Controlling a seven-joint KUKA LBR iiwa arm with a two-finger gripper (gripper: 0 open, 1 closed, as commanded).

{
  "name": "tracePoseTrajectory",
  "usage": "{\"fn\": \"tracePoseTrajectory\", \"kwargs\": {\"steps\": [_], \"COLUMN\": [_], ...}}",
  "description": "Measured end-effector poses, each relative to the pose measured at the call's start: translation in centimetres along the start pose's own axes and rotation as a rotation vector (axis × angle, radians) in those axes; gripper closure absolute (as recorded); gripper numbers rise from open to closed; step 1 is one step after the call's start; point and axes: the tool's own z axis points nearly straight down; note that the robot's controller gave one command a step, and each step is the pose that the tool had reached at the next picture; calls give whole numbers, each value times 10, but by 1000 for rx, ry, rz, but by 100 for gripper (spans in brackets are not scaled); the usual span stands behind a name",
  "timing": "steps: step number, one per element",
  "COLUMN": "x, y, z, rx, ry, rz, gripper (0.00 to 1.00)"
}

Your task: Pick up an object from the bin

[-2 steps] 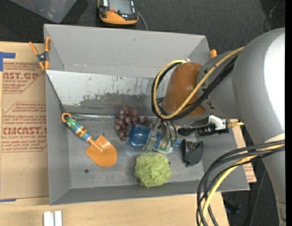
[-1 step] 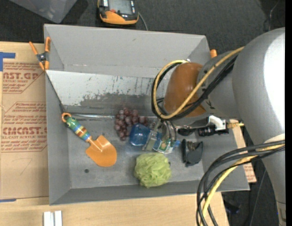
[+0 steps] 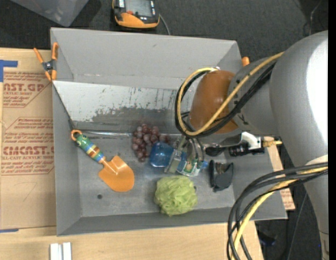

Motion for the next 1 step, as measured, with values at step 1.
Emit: {"fn": "tracePoseTrajectory", "kwargs": {"steps": [1], "x": [2], "y": [0], "z": [-32], "rx": [3], "ry": [8], "rz": [-1], "gripper": [100]}}
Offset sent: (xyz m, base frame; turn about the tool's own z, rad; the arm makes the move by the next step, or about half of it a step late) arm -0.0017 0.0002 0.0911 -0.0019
